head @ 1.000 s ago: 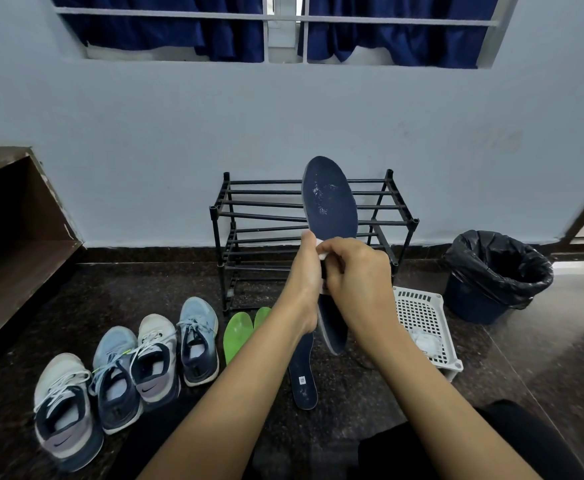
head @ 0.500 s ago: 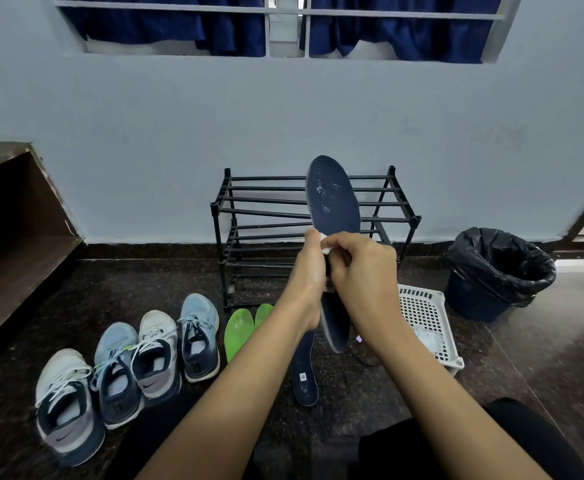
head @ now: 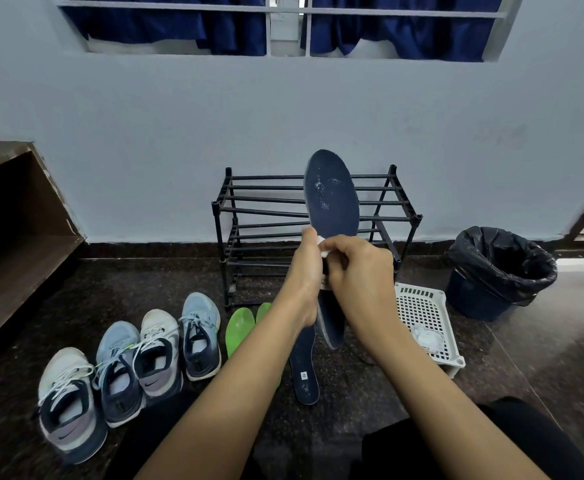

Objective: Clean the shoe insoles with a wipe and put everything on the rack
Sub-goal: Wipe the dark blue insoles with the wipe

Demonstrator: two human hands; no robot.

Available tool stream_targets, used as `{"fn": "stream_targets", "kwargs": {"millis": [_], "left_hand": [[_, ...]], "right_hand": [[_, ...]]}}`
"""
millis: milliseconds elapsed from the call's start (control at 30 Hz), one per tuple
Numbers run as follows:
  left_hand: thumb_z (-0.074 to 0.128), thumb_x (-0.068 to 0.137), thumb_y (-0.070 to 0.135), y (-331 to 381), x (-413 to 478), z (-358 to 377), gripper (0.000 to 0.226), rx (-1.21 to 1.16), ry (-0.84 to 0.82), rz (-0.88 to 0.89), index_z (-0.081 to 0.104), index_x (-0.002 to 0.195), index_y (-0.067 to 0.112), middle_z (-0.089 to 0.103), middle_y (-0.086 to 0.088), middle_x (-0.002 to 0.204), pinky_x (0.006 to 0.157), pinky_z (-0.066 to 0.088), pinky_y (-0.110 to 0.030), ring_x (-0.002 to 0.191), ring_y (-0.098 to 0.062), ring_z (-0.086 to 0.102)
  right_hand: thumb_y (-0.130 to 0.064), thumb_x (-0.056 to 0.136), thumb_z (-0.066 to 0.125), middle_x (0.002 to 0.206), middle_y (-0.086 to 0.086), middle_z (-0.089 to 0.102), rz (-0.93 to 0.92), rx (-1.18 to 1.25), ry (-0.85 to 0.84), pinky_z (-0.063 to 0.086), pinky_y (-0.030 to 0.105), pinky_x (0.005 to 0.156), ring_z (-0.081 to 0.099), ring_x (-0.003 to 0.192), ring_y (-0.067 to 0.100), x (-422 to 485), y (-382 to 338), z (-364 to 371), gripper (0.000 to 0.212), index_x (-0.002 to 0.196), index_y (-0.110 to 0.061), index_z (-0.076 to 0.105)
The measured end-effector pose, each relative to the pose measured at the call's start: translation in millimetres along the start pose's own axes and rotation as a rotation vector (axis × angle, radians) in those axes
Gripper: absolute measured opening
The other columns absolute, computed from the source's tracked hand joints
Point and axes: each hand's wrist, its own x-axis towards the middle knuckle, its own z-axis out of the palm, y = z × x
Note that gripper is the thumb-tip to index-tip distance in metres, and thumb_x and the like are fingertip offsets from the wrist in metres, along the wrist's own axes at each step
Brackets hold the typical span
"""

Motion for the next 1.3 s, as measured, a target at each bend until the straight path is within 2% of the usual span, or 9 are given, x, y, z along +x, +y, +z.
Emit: {"fn": "stream_targets", "kwargs": {"millis": [133, 200, 333, 500, 667, 767, 900, 1167, 1300], "left_hand": [[0.026, 0.102, 0.05, 2.9, 1.8, -5.3, 0.056, 0.007, 0.004, -0.001, 0.072, 0.092, 0.019, 0.076, 0.004, 0.077, 0.066, 0.051, -0.028, 0.079, -0.012, 0.069], [0.026, 0.102, 0.052, 4.3, 2.6, -7.7, 0.059, 0.001, 0.0, -0.004, 0.073, 0.097, 0.016, 0.077, 0.0, 0.088, 0.068, 0.052, -0.028, 0.083, -0.014, 0.07], [0.027, 0.103, 0.047, 0.7, 4.2, -5.2, 0.053, 0.013, 0.011, 0.019, 0.071, 0.091, 0.02, 0.075, 0.003, 0.08, 0.072, 0.053, -0.029, 0.082, -0.013, 0.069], [0.029, 0.099, 0.057, -5.5, -0.8, 1.9, 0.057, -0.013, 0.008, -0.042, 0.071, 0.109, 0.019, 0.075, -0.005, 0.095, 0.079, 0.054, -0.034, 0.096, -0.023, 0.069], [0.026, 0.102, 0.052, -4.1, 6.3, -5.0, 0.058, -0.028, 0.011, -0.029, 0.072, 0.091, 0.017, 0.076, -0.001, 0.082, 0.069, 0.053, -0.029, 0.08, -0.016, 0.069], [0.028, 0.101, 0.055, -4.6, 7.3, -2.3, 0.057, -0.031, 0.002, -0.048, 0.071, 0.093, 0.019, 0.075, -0.002, 0.089, 0.071, 0.053, -0.031, 0.086, -0.018, 0.069], [0.032, 0.099, 0.057, -11.7, 6.7, 4.3, 0.054, -0.054, -0.027, -0.061, 0.071, 0.096, 0.02, 0.075, -0.001, 0.078, 0.067, 0.052, -0.03, 0.082, -0.02, 0.068], [0.026, 0.101, 0.054, -5.3, 15.6, -5.4, 0.063, -0.039, -0.017, -0.054, 0.073, 0.085, 0.016, 0.075, 0.0, 0.074, 0.066, 0.052, -0.028, 0.075, -0.015, 0.069], [0.027, 0.101, 0.052, -8.1, 13.7, -1.9, 0.056, -0.018, 0.001, -0.025, 0.071, 0.093, 0.019, 0.076, -0.002, 0.086, 0.076, 0.054, -0.032, 0.087, -0.018, 0.069]], "right_hand": [[0.003, 0.08, 0.056, 0.079, 0.001, 0.071, -0.021, 0.021, -0.056, 0.053, 0.036, 0.072, 0.065, 0.073, 0.02, -7.5, -2.9, 0.3, 0.027, 0.087, -0.017, 0.073], [0.002, 0.079, 0.056, 0.077, 0.001, 0.07, -0.039, 0.013, -0.094, 0.052, 0.037, 0.072, 0.065, 0.072, 0.021, -10.1, -4.4, 0.7, 0.027, 0.086, -0.017, 0.073], [0.002, 0.079, 0.058, 0.082, 0.0, 0.072, -0.02, 0.018, -0.073, 0.052, 0.031, 0.074, 0.066, 0.074, 0.018, -1.8, -0.4, -1.7, 0.027, 0.088, -0.017, 0.074], [-0.004, 0.084, 0.06, 0.087, 0.0, 0.072, 0.02, 0.024, -0.01, 0.051, 0.031, 0.08, 0.067, 0.079, 0.018, 4.8, 4.5, -6.0, 0.02, 0.089, -0.016, 0.074], [0.002, 0.079, 0.056, 0.082, 0.0, 0.072, -0.039, -0.003, -0.098, 0.051, 0.03, 0.074, 0.065, 0.076, 0.019, -9.1, -1.9, -2.0, 0.029, 0.089, -0.018, 0.075], [0.001, 0.08, 0.057, 0.082, 0.0, 0.072, -0.022, 0.016, -0.064, 0.052, 0.029, 0.074, 0.066, 0.074, 0.017, -1.3, 2.8, -1.7, 0.026, 0.089, -0.017, 0.074], [-0.002, 0.083, 0.059, 0.085, 0.001, 0.072, -0.005, 0.006, 0.035, 0.053, 0.038, 0.077, 0.067, 0.077, 0.021, 7.3, 6.6, -3.8, 0.02, 0.088, -0.015, 0.074], [0.002, 0.079, 0.056, 0.08, 0.001, 0.071, -0.066, -0.035, -0.09, 0.051, 0.031, 0.073, 0.066, 0.074, 0.02, -9.1, -2.9, -3.2, 0.028, 0.088, -0.018, 0.074], [0.0, 0.081, 0.057, 0.082, -0.001, 0.072, -0.056, -0.018, -0.037, 0.052, 0.031, 0.074, 0.066, 0.074, 0.018, -0.2, 4.5, -3.4, 0.025, 0.088, -0.018, 0.074]]}}
